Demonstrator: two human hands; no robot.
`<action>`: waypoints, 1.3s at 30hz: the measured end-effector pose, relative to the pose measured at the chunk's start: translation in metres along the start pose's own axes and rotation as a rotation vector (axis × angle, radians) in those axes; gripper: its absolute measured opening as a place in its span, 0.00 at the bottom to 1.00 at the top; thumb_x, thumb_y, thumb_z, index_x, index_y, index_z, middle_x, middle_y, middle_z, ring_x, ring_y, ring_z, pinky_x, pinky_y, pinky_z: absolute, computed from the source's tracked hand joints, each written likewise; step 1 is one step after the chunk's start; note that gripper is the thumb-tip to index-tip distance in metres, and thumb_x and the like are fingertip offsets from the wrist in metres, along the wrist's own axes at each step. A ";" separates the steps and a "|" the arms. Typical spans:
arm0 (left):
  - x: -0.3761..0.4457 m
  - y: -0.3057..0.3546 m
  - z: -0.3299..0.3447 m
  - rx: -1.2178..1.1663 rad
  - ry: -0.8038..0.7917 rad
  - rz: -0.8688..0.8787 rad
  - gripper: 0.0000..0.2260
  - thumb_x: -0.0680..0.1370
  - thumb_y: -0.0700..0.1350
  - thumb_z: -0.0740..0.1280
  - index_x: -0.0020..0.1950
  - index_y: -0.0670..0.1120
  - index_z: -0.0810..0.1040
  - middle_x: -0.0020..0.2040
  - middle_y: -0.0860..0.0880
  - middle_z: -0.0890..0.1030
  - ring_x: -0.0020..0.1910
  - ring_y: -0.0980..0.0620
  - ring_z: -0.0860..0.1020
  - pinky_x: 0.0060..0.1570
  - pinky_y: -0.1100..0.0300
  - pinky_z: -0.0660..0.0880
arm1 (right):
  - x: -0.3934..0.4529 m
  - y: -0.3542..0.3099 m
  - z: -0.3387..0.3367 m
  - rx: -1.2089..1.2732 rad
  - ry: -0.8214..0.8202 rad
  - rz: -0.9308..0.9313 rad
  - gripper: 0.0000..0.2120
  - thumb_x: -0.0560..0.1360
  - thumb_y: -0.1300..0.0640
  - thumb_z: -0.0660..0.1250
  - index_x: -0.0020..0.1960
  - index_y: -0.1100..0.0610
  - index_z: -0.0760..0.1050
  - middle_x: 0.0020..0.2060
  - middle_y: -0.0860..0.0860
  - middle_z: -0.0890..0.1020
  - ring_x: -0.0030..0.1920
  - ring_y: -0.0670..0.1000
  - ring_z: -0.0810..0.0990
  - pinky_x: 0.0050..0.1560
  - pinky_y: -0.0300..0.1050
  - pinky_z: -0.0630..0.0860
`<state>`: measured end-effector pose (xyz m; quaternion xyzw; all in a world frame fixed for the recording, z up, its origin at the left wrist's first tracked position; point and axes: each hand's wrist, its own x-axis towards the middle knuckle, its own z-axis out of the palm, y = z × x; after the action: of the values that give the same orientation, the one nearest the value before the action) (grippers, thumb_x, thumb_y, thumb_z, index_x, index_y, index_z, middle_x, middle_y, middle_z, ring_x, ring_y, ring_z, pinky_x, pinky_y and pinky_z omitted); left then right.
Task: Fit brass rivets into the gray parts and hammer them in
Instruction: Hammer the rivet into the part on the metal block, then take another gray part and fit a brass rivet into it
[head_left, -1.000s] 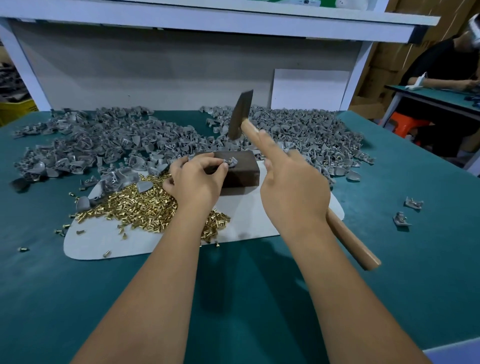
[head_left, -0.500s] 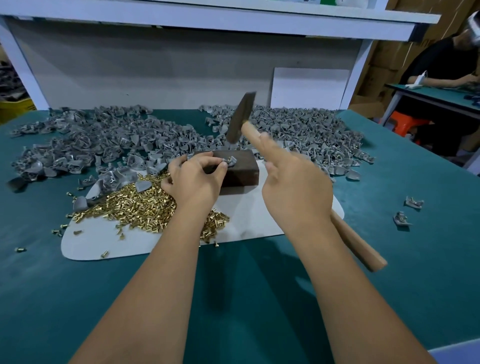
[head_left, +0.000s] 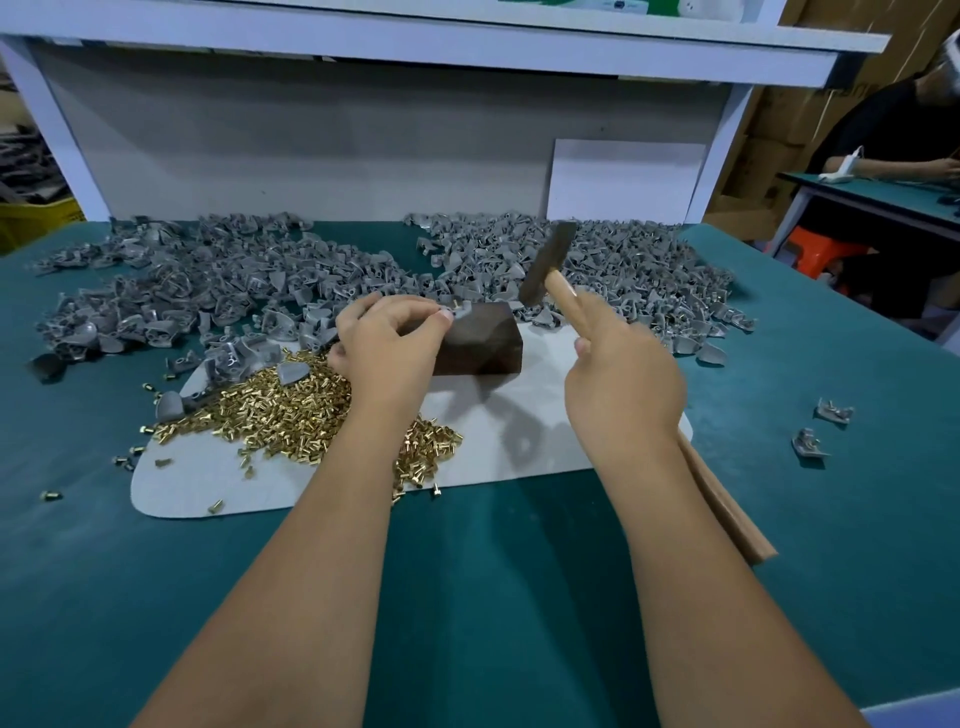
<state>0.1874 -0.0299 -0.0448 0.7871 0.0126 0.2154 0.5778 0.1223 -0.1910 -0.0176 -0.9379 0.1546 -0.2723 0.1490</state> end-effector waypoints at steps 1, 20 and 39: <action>0.000 0.000 -0.001 -0.038 0.001 -0.001 0.10 0.75 0.49 0.72 0.33 0.58 0.80 0.43 0.78 0.74 0.65 0.61 0.62 0.61 0.56 0.51 | 0.001 0.003 0.000 -0.021 -0.011 0.025 0.20 0.77 0.63 0.59 0.65 0.45 0.67 0.39 0.51 0.72 0.31 0.53 0.65 0.26 0.42 0.51; 0.001 0.001 -0.007 -0.171 -0.081 0.025 0.07 0.74 0.48 0.70 0.35 0.55 0.82 0.50 0.64 0.81 0.68 0.55 0.64 0.72 0.42 0.56 | -0.003 0.010 0.009 -0.132 -0.185 0.067 0.05 0.74 0.61 0.61 0.42 0.54 0.66 0.29 0.48 0.65 0.34 0.55 0.67 0.26 0.41 0.54; 0.002 -0.005 0.004 0.311 -0.067 0.124 0.03 0.77 0.50 0.71 0.49 0.56 0.84 0.60 0.60 0.80 0.69 0.50 0.61 0.65 0.52 0.54 | 0.036 -0.055 0.048 0.402 -0.222 -0.198 0.08 0.78 0.53 0.63 0.50 0.54 0.80 0.48 0.52 0.79 0.52 0.53 0.76 0.51 0.47 0.72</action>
<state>0.1922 -0.0308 -0.0498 0.8730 -0.0219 0.2197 0.4349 0.1894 -0.1448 -0.0202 -0.9243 -0.0127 -0.2062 0.3210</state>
